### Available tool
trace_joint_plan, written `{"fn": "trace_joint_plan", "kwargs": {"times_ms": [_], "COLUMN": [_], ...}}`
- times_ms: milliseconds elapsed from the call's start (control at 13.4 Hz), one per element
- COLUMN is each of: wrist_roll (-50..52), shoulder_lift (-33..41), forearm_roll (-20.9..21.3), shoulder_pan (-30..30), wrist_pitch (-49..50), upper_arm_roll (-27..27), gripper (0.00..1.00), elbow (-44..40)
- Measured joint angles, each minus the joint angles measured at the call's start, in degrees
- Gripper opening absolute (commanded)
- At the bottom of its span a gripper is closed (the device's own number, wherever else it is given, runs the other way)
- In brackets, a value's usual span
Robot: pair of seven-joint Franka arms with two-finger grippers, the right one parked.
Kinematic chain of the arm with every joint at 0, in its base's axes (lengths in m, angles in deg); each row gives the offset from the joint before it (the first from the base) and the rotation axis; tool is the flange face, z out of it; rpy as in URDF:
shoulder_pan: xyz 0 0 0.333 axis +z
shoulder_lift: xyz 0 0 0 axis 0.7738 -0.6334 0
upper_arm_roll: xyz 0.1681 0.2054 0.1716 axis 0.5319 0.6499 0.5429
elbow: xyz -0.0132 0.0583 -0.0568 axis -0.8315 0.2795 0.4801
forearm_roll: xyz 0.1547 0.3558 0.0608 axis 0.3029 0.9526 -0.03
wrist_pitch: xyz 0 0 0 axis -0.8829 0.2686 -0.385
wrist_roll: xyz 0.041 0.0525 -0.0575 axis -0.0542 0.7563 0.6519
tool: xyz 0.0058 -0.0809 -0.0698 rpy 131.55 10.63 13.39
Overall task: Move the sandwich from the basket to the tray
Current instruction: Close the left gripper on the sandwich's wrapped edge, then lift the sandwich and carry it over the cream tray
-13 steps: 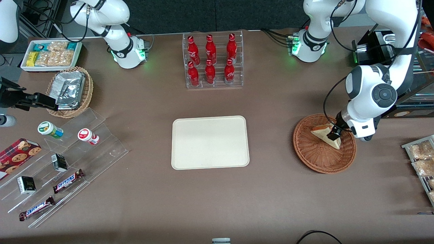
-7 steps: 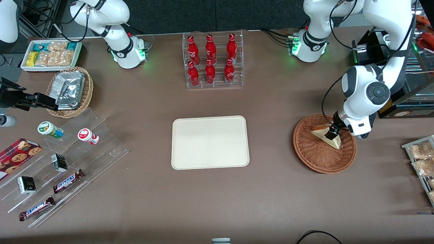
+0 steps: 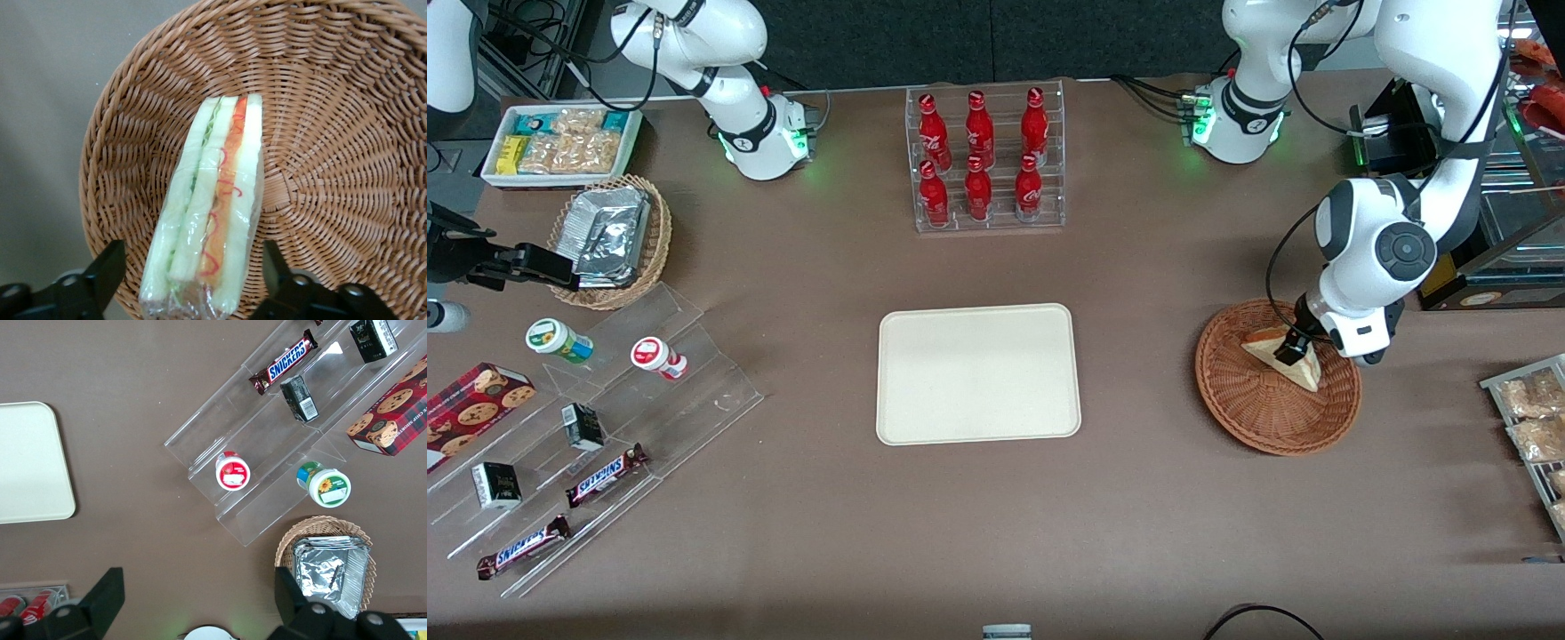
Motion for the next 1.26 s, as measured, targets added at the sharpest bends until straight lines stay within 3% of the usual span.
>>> {"fn": "trace_joint_plan", "kwargs": {"times_ms": [372, 669, 967, 1264], "wrist_roll": [0.1, -1.0, -1.9, -1.8], "shoulder_lift": [0.8, 2.1, 2.9, 1.4], "forearm_roll": [1.3, 2.0, 1.4, -1.0], "shoulder_pan": [-0.1, -2.8, -10.8, -20.6], "wrist_pitch": [1.9, 20.4, 37.5, 39.0], "upper_arm_roll": [-0.1, -0.5, -2.3, -3.7], "gripper": [0.0, 0.0, 0.0, 0.0], "elbow": [-2.0, -12.8, -28.1, -36.0]}}
